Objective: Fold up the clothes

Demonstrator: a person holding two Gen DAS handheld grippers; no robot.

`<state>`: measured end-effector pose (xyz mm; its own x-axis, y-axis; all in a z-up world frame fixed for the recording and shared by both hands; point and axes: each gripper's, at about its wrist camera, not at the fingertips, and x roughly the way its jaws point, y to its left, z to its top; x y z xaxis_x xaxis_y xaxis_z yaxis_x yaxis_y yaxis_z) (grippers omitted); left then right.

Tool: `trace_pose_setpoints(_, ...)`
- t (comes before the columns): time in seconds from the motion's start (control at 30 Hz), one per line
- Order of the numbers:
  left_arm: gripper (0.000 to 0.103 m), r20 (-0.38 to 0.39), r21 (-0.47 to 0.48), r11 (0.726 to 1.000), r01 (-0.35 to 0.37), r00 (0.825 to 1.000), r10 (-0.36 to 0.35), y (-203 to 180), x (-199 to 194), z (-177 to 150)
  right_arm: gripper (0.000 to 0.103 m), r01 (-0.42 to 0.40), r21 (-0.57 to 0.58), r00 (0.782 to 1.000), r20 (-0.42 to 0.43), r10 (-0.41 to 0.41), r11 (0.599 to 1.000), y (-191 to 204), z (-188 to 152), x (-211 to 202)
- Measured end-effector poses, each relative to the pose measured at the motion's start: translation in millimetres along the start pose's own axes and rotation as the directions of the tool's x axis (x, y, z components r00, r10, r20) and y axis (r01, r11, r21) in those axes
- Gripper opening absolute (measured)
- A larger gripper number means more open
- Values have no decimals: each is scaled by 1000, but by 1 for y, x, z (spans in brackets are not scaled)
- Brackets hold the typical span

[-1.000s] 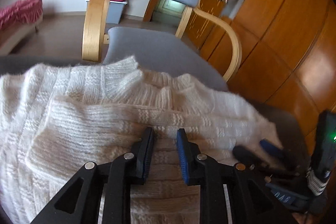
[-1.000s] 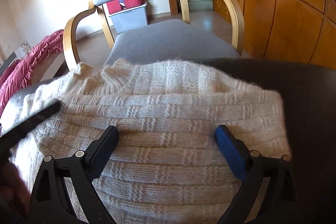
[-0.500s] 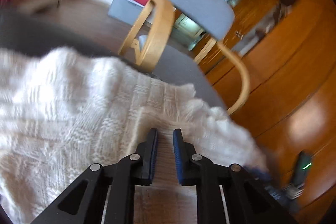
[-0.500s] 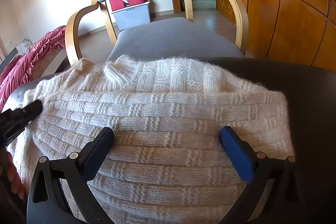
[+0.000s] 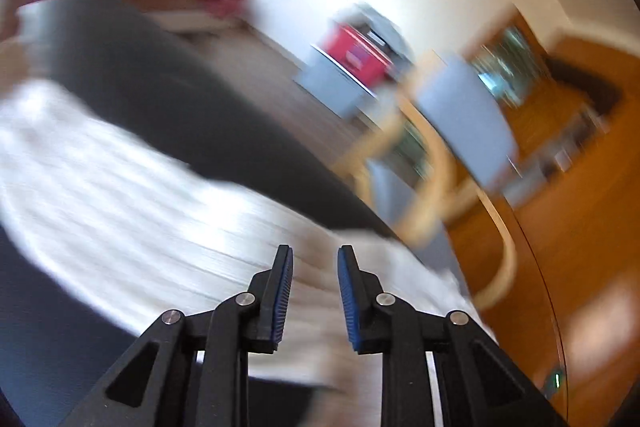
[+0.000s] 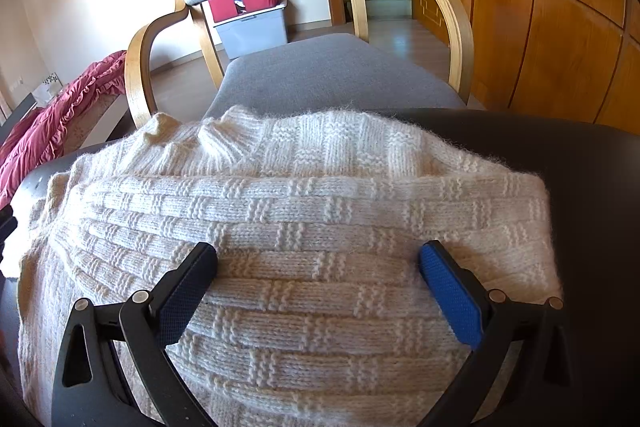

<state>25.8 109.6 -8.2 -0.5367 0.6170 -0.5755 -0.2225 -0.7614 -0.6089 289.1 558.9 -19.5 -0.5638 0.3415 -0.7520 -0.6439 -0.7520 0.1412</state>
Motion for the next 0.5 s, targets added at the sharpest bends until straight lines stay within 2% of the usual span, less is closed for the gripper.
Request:
trace_pose_setpoints(0.1,26,110,-127,984,-123,984,138,54,-30,22,103,2,-1,1000,-1,-2,1000,0,0,0)
trace_pose_setpoints(0.23,32,194,-279,928,-246,932,305,116,-63,46,103,4,-4,1000,-2,-4,1000,0,0,1)
trace_pose_setpoints(0.33,33,217,-308,894,-326,890,400,140,-69,57,103,7,-5,1000,-2,-7,1000,1,0,1)
trace_pose_setpoints(0.43,33,195,-284,888,-362,885,423,149,-57,61,103,7,-5,1000,-2,-7,1000,1,0,0)
trace_pose_setpoints(0.5,33,161,-266,889,-373,892,423,154,-45,62,103,7,-5,1000,-3,-7,1000,1,0,0)
